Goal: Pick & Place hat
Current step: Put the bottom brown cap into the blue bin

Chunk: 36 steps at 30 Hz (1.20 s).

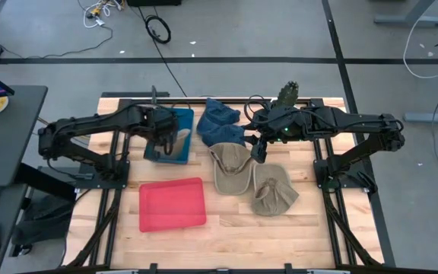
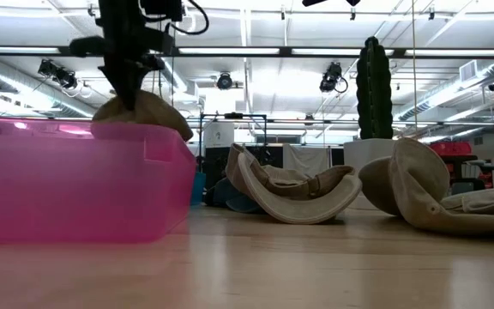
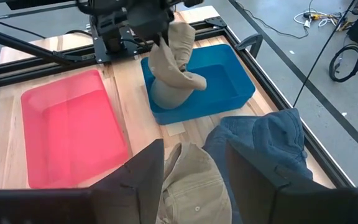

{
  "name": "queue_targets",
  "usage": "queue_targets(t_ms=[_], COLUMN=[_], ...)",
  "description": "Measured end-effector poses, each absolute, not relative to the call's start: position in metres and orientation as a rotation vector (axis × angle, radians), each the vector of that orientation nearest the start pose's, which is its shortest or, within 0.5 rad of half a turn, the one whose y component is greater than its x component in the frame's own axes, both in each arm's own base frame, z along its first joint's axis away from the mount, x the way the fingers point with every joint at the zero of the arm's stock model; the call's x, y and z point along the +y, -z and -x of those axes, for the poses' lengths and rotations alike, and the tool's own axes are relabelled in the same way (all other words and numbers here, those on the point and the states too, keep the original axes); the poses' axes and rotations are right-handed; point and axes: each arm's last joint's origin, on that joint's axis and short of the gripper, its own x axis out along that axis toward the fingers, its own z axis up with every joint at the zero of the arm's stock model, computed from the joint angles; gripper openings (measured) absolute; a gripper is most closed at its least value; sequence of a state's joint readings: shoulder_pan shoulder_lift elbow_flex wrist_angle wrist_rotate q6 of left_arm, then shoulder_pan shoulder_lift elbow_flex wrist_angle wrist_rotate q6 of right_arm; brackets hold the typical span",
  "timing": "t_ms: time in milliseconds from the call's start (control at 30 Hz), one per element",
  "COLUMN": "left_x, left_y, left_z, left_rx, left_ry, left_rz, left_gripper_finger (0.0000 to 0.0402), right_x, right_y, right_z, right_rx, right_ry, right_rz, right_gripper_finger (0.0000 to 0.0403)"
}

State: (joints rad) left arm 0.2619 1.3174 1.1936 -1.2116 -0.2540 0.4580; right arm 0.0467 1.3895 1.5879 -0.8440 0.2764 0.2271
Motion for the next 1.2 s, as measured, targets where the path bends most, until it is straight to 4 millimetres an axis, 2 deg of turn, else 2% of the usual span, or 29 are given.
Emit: queue_targets(t_ms=[233, 567, 900, 1200], left_x=[0.087, 0.121, 0.135, 0.152], left_y=[-0.284, -0.285, -0.283, -0.257], left_z=[-0.220, -0.210, -0.208, -0.224], left_rx=[1.360, 1.341, 1.316, 1.389], left_ry=[-0.185, -0.320, -0.320, -0.307], left_rz=[-0.383, -0.326, -0.289, -0.248], left_gripper_finger=[0.0029, 0.0024, 0.0024, 0.0025], right_x=[0.005, 0.005, 0.005, 0.005], right_y=[-0.414, -0.416, -0.416, -0.416], right_z=[-0.278, -0.279, -0.279, -0.279], right_rx=[0.596, 0.573, 0.573, 0.573], right_ry=[0.291, 0.289, 0.289, 0.289], right_rz=[-0.117, -0.121, -0.121, -0.121], right_gripper_finger=[0.0171, 0.0171, 0.0171, 0.0171])
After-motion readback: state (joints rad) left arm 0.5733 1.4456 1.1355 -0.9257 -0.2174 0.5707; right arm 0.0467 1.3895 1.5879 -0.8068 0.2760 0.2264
